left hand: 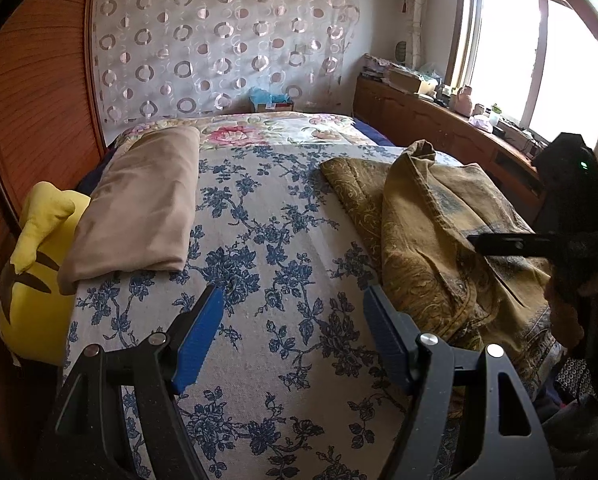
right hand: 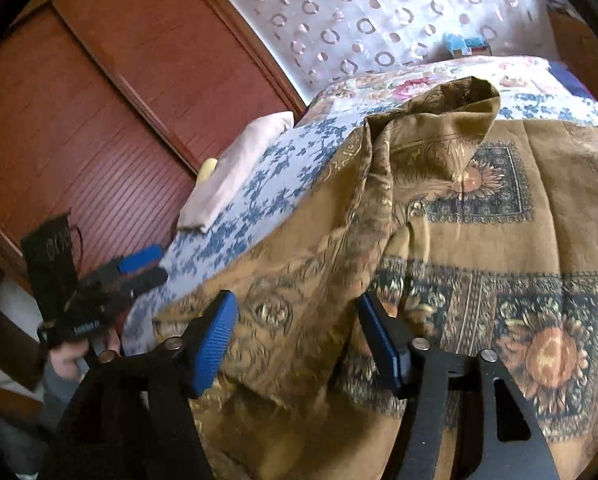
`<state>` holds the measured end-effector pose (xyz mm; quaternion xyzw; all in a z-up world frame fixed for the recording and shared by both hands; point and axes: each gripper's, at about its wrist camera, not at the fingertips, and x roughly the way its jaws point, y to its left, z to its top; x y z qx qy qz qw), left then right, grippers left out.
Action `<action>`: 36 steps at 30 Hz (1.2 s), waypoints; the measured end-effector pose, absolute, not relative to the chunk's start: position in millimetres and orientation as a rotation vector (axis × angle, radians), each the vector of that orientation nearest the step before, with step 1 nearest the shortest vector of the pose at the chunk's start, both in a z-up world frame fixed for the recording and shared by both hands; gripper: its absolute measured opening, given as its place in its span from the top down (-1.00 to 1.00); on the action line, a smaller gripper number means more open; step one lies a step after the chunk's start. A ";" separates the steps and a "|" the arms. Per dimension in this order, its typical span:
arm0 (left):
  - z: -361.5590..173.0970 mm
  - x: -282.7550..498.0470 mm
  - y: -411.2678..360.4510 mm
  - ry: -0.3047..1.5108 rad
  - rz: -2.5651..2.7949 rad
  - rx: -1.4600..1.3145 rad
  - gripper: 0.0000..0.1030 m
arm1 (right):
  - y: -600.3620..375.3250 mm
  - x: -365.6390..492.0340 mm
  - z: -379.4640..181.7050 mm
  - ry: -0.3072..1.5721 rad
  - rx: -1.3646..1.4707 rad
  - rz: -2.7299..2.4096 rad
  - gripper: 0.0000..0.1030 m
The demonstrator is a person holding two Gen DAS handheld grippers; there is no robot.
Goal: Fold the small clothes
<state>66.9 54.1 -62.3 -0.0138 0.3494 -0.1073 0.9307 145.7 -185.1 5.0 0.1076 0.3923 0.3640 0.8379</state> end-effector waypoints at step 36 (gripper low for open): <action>-43.5 71.5 11.0 0.688 -0.317 0.012 -0.42 | -264.2 82.3 89.7 0.647 0.009 0.541 0.95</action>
